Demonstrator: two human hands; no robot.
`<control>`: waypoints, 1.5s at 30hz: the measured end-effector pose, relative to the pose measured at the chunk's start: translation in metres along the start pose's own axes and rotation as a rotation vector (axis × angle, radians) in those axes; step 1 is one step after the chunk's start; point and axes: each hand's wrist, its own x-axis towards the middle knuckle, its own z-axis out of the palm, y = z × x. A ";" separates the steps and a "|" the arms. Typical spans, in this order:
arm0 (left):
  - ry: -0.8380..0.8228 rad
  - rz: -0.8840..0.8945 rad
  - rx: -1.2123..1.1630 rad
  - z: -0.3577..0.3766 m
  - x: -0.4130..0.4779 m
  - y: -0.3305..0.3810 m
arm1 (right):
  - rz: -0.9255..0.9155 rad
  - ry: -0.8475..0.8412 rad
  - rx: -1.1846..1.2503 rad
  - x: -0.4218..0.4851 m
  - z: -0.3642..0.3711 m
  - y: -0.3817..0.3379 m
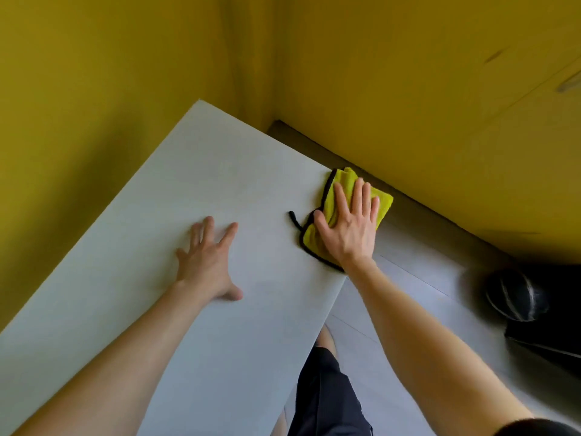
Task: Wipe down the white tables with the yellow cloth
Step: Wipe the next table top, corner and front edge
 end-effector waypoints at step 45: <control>0.018 -0.418 -0.235 0.104 -0.150 -0.114 | -1.168 -0.302 -0.038 -0.096 0.040 -0.114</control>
